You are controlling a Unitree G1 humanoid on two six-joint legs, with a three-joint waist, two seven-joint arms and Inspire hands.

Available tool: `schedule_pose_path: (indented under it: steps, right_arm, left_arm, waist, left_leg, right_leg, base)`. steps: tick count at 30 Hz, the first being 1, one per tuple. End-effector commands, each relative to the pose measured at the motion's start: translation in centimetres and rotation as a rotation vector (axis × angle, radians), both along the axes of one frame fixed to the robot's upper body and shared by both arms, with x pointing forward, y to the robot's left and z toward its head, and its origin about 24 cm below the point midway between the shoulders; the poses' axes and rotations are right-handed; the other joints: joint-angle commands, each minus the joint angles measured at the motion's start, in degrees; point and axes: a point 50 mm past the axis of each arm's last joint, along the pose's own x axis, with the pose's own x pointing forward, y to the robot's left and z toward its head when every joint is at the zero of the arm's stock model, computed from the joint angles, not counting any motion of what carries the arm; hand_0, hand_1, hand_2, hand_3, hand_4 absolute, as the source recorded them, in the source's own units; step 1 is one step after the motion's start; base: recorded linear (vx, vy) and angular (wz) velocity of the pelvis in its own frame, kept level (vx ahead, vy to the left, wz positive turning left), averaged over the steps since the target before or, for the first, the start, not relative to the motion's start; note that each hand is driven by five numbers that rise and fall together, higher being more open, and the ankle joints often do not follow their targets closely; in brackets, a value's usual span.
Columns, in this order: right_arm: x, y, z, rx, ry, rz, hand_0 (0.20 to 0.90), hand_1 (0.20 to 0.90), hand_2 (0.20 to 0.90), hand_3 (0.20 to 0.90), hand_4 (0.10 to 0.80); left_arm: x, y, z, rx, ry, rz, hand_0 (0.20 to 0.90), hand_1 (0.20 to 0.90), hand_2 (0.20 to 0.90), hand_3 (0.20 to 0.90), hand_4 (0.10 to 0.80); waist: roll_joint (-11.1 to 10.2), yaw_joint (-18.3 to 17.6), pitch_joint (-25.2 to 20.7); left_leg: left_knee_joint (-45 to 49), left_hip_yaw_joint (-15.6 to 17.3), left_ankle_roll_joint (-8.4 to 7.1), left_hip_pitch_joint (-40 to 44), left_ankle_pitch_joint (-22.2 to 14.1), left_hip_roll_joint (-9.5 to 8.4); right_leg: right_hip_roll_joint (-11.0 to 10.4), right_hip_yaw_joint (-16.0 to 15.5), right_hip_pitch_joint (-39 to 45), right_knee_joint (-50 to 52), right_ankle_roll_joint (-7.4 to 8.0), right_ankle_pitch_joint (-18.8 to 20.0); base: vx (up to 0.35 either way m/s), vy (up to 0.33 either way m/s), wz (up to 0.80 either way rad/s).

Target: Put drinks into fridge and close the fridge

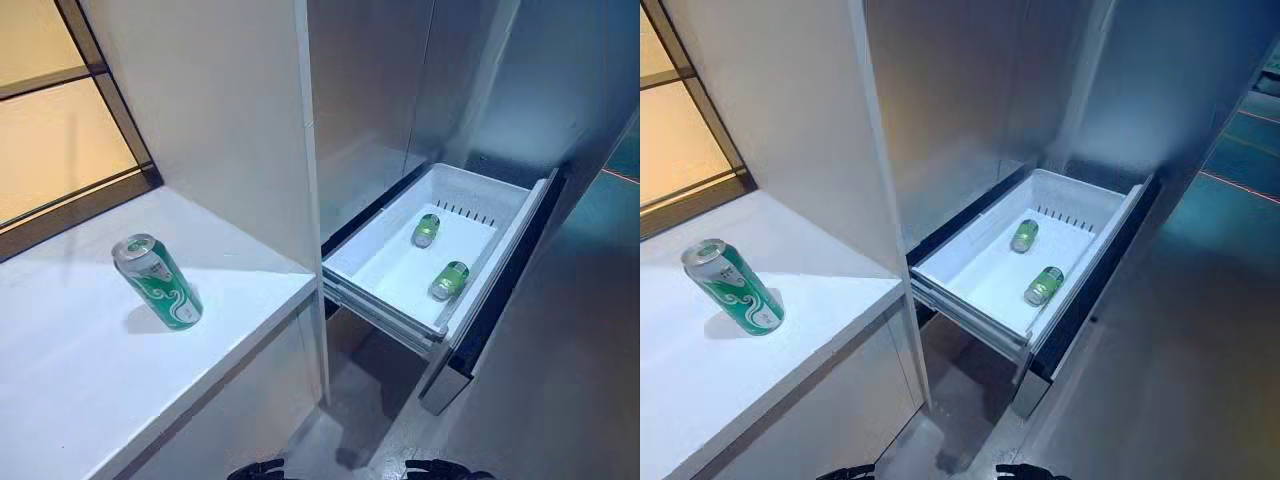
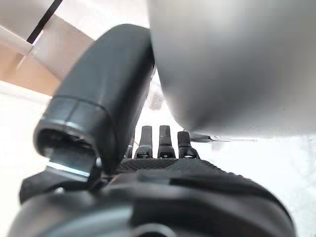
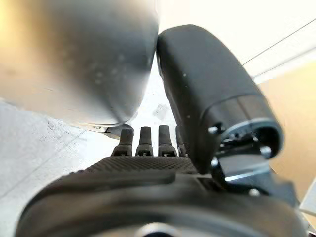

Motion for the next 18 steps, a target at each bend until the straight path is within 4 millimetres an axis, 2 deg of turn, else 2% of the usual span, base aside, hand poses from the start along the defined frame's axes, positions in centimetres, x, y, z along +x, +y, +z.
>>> schedule_pose_path:
  steps: [1,7,12,18]
  right_arm:
    - [-0.8,-0.2,-0.2,-0.005,0.055,0.058,0.900,0.900,0.900,0.900,0.800]
    - [-0.5,-0.2,-0.1,-0.006,0.057,0.067,0.900,0.900,0.900,0.900,0.800]
    - [0.0,-0.4,0.1,-0.007,0.050,0.071,0.900,0.900,0.900,0.900,0.800]
    - [0.4,-0.4,0.2,-0.005,0.044,0.075,0.900,0.900,0.900,0.900,0.800]
  left_arm:
    - [1.2,0.3,0.3,0.003,-0.041,-0.026,0.900,0.900,0.900,0.900,0.800]
    - [2.0,0.1,0.6,-0.053,-0.095,-0.029,0.900,0.900,0.900,0.900,0.800]
    - [4.1,-1.1,1.5,-0.163,-0.212,-0.073,0.900,0.900,0.900,0.900,0.800]
    - [7.5,-3.5,3.3,-0.303,-0.381,-0.199,0.900,0.900,0.900,0.900,0.800]
  waist:
    - [-1.5,0.7,-0.2]
    - [-1.5,0.7,0.0]
    - [-1.4,0.4,0.2]
    - [-1.3,0.1,0.5]
  left_leg:
    - [2.7,2.2,2.49,-0.6,-3.1,-4.23]
    - [2.6,2.5,2.46,-0.5,-3.1,-4.17]
    - [2.5,2.7,2.45,-0.4,-3.0,-4.09]
    - [2.2,3.3,2.51,-0.2,-3.0,-3.91]
  right_leg:
    - [-0.7,-0.9,-1.2,3.0,1.02,-1.2]
    - [-0.6,-0.7,-1.3,3.1,1.07,-1.2]
    - [-0.5,-0.4,-1.4,3.1,1.16,-1.0]
    - [-0.3,0.1,-1.6,3.3,1.30,-0.8]
  base:
    - [0.000,0.000,0.00]
    - [0.000,0.000,0.00]
    - [-0.006,0.003,-0.03]
    - [-0.009,-0.001,-0.05]
